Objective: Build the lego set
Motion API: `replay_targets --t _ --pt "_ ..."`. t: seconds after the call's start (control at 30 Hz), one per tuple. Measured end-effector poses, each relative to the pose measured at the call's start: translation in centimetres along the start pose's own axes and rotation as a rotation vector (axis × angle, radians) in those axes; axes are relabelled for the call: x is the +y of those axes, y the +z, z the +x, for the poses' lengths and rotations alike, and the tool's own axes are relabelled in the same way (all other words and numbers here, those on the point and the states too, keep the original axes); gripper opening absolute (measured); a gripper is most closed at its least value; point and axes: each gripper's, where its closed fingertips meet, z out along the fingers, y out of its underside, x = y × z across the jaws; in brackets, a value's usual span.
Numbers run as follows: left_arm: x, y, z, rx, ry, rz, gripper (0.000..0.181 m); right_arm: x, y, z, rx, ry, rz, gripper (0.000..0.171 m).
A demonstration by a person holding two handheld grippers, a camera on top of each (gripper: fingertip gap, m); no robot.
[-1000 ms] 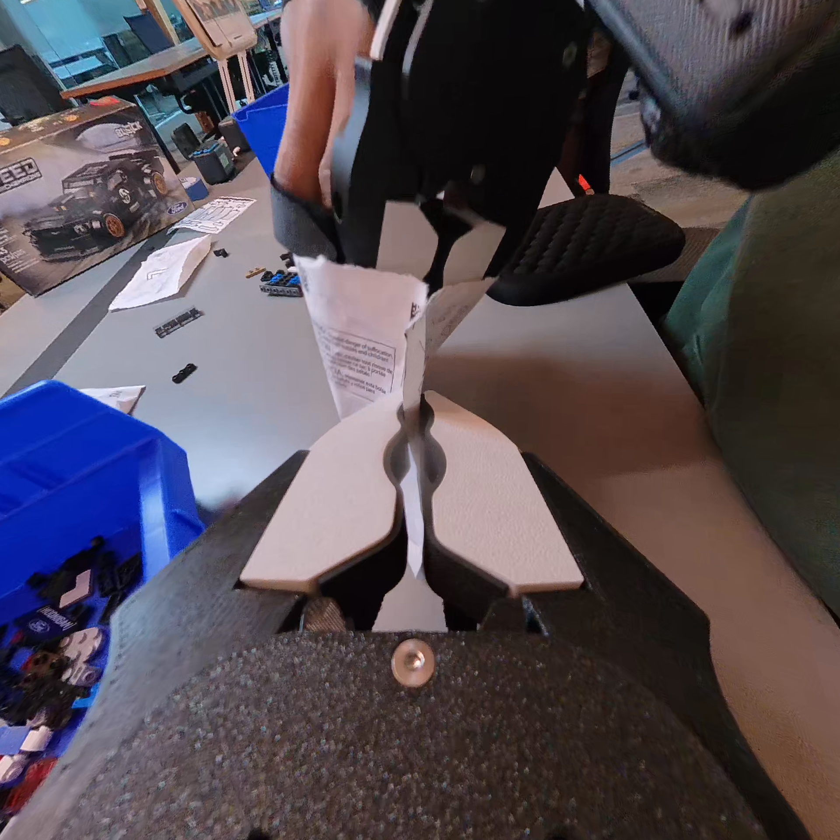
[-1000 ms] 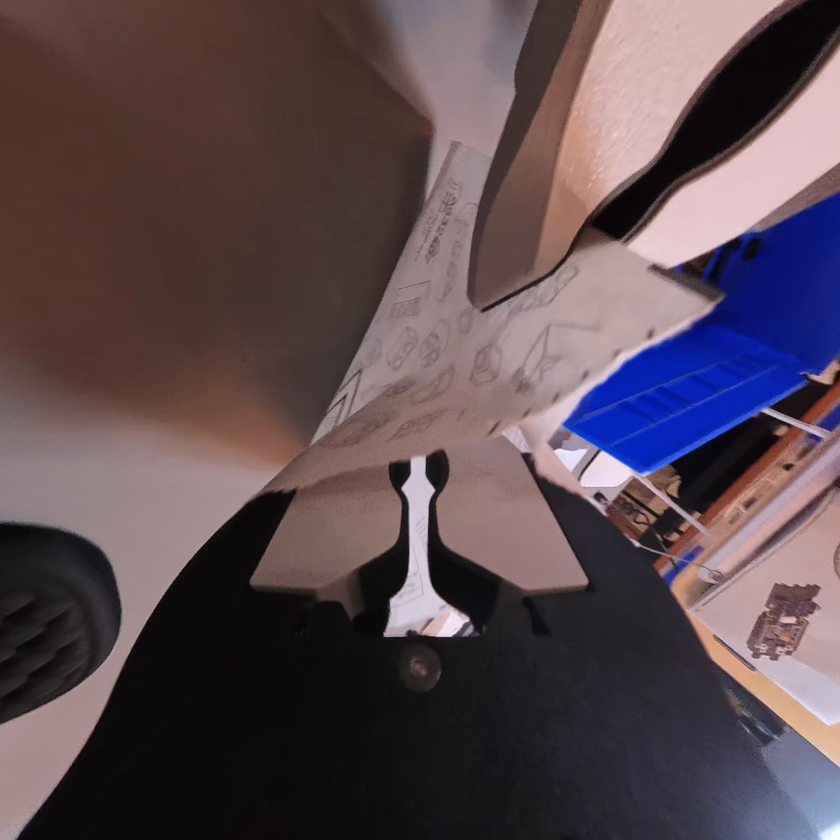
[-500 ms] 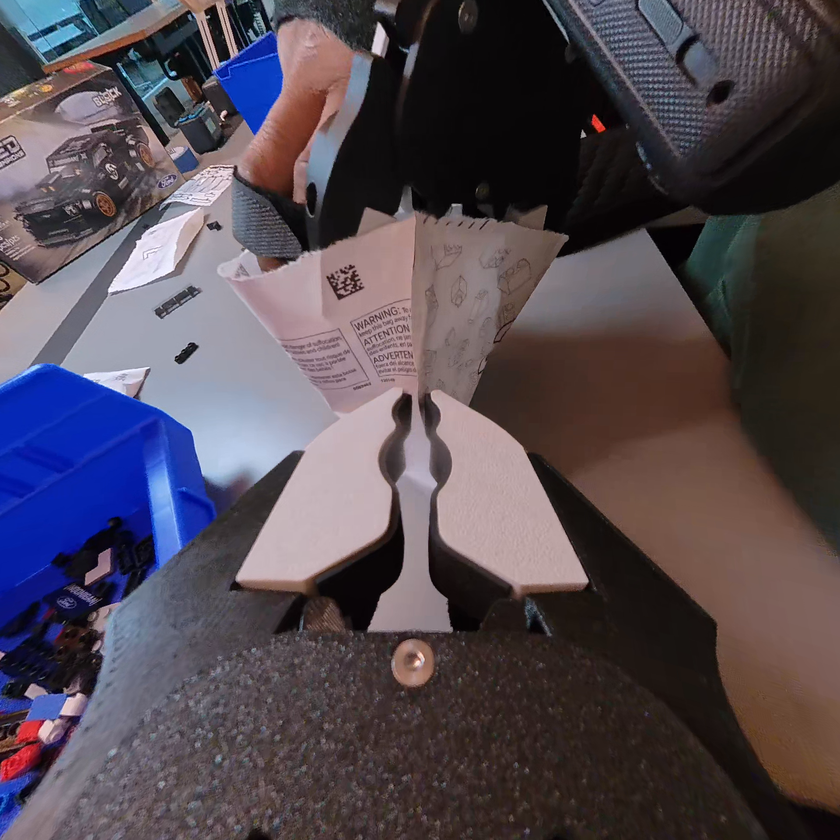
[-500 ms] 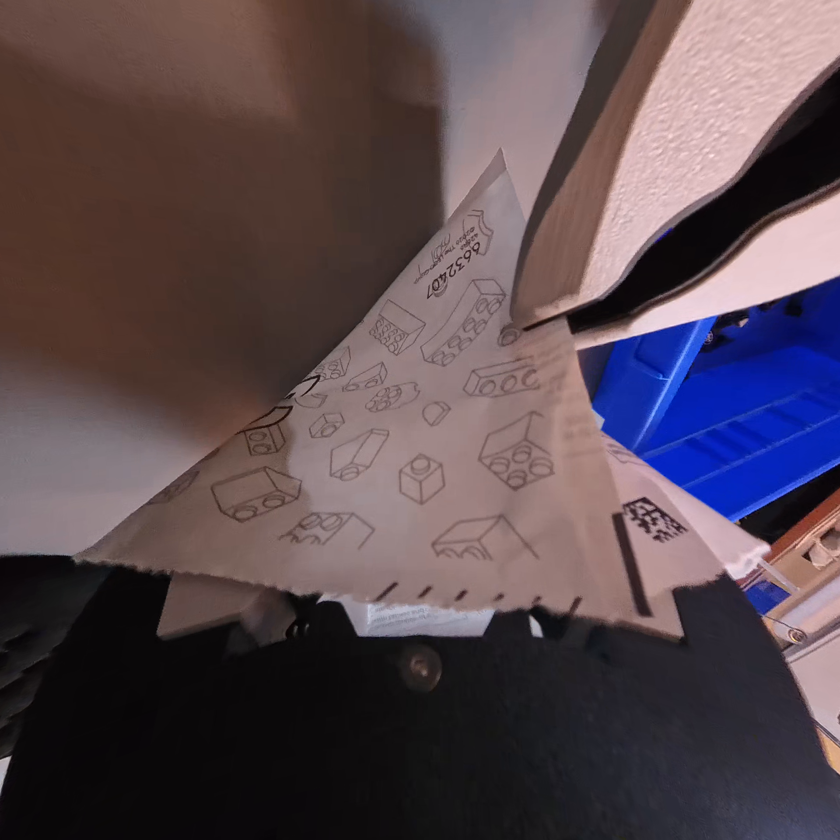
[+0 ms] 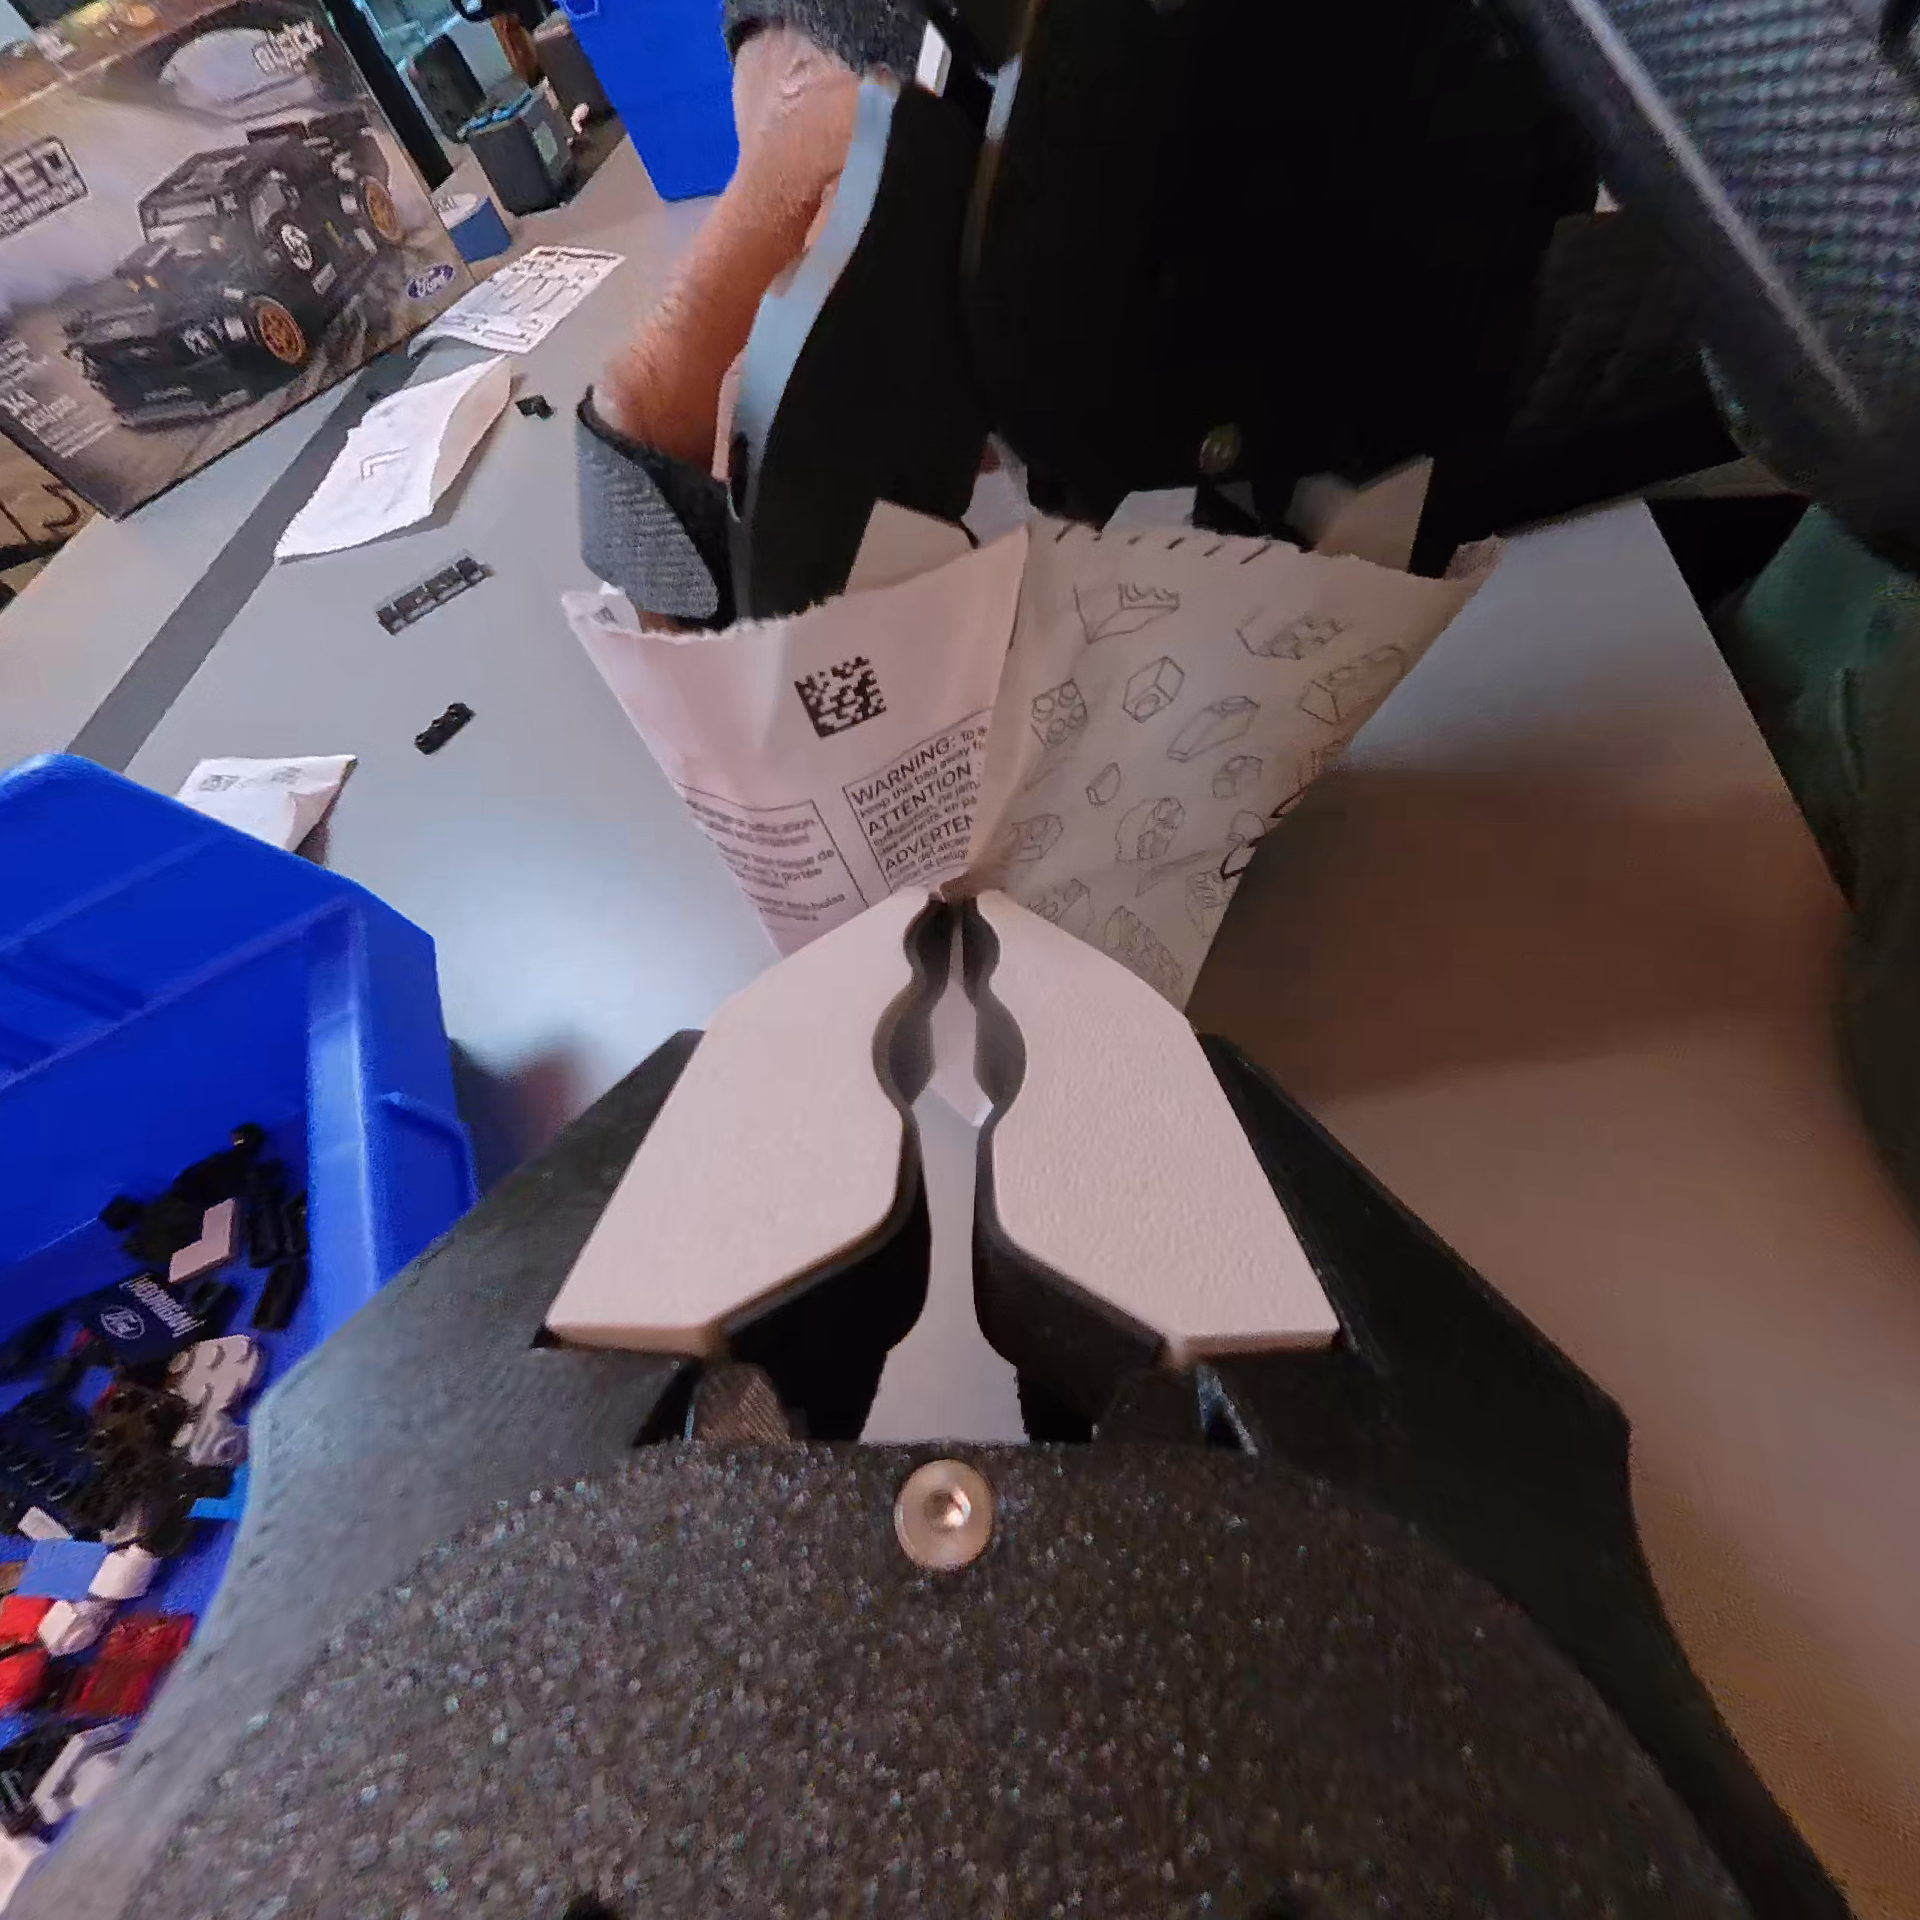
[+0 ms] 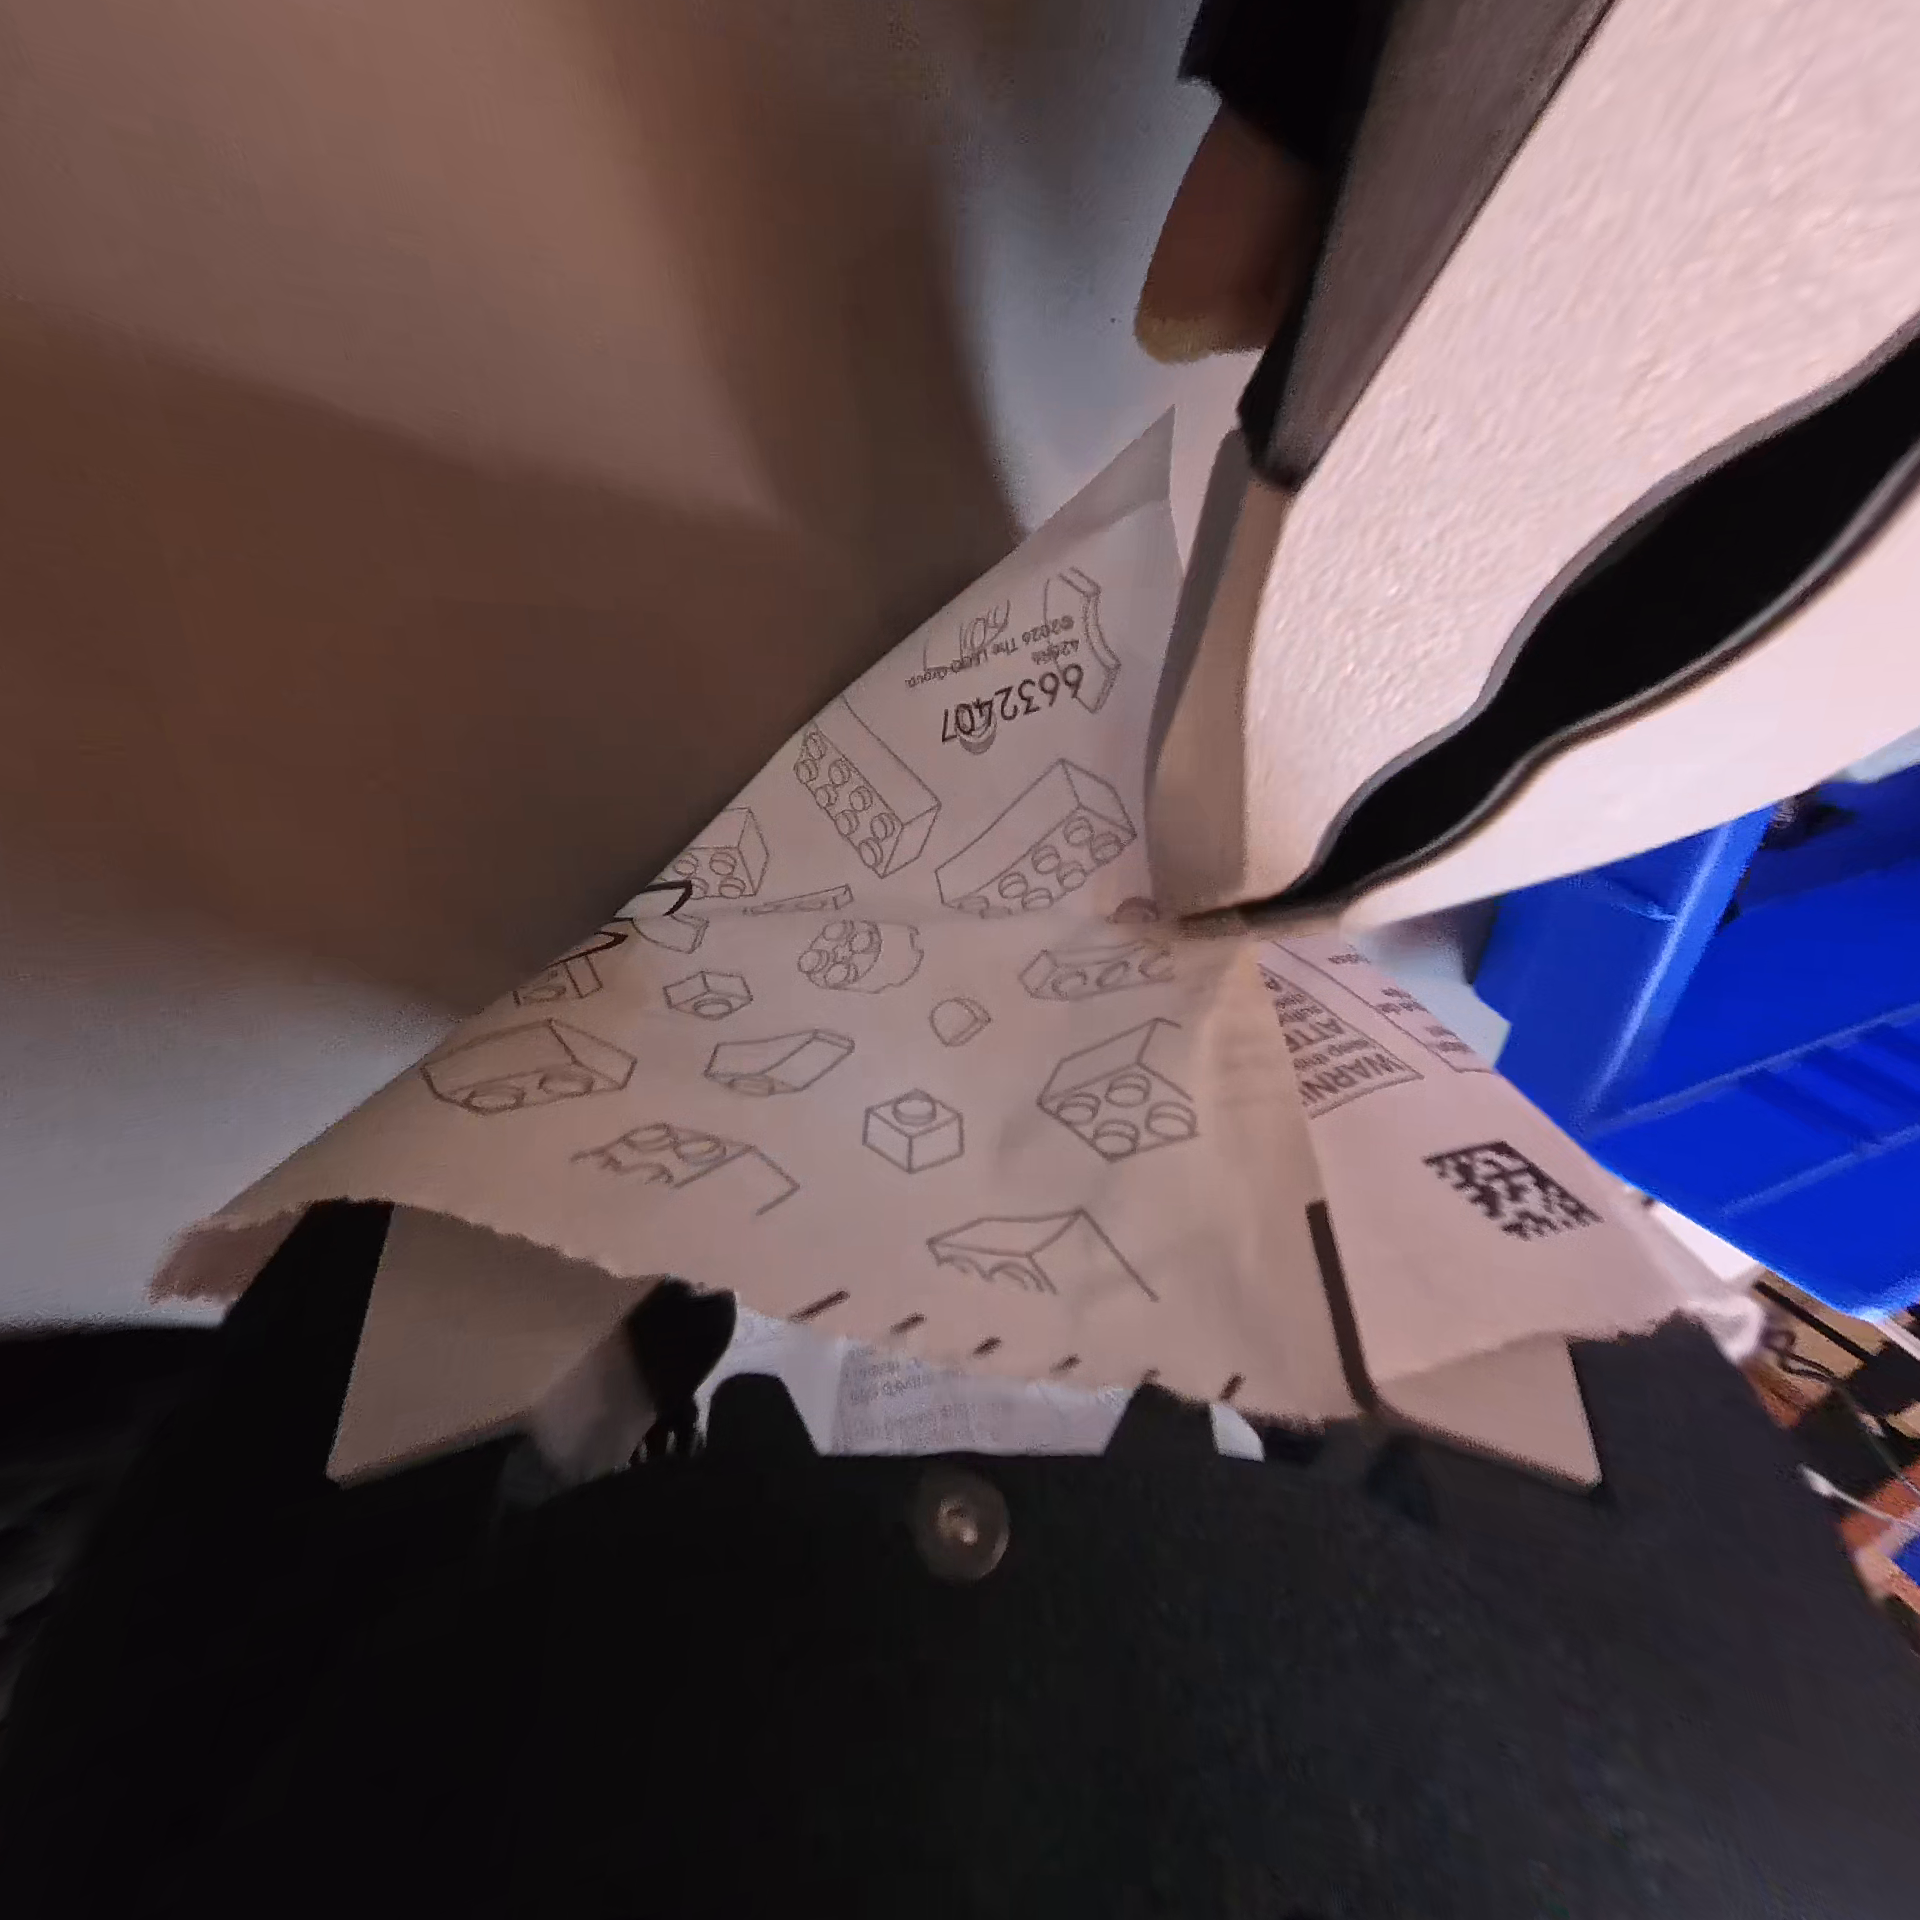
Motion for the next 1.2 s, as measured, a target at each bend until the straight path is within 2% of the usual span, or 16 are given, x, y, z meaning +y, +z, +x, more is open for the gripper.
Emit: replay_targets --t 0.03,0.07,0.33,0.43,0.57,0.67,0.8,0.87,0.93,1.03,1.2 --pt "0.1 0.3 0.1 -0.003 -0.006 -0.012 0.002 0.0 0.2 -0.2 -0.009 0.007 0.005 0.113" --pt "0.2 0.6 0.1 -0.009 -0.012 -0.024 0.001 0.0 0.4 -0.3 -0.016 0.009 0.006 0.129" --pt "-0.2 1.1 0.1 -0.007 -0.080 -0.008 0.001 0.2 -0.2 -0.5 -0.048 0.052 0.031 0.140" --pt "-1.1 0.1 0.2 0.021 -0.072 0.068 0.001 -0.4 -3.4 0.1 -0.056 0.191 0.176 0.111" --pt "-0.9 -1.1 -0.9 0.016 -0.114 0.107 0.000 0.3 -9.6 2.1 0.013 0.452 0.483 0.114" --pt "-1.0 -1.4 -1.0 0.041 -0.120 0.144 0.000 3.2 -11.6 2.2 0.094 0.606 0.625 0.112" --pt "-0.3 -1.5 -1.4 0.018 -0.102 0.130 0.000 6.5 -11.9 -0.7 0.116 0.762 0.755 0.108" --pt "-0.2 -1.5 -1.7 0.013 -0.109 0.134 0.000 7.4 -12.8 -2.2 0.136 0.834 0.861 0.096" --pt "-0.2 -1.5 -1.7 0.017 -0.103 0.142 0.000 8.5 -12.4 -3.6 0.186 0.876 0.881 0.082" --pt "-0.2 -1.4 -1.9 0.005 -0.089 0.148 0.000 8.6 -10.4 -5.5 0.163 0.926 0.902 0.071" --pt "0.0 -1.4 -2.4 -0.014 -0.095 0.148 0.000 7.7 -7.6 -5.2 0.181 0.905 0.884 0.051"
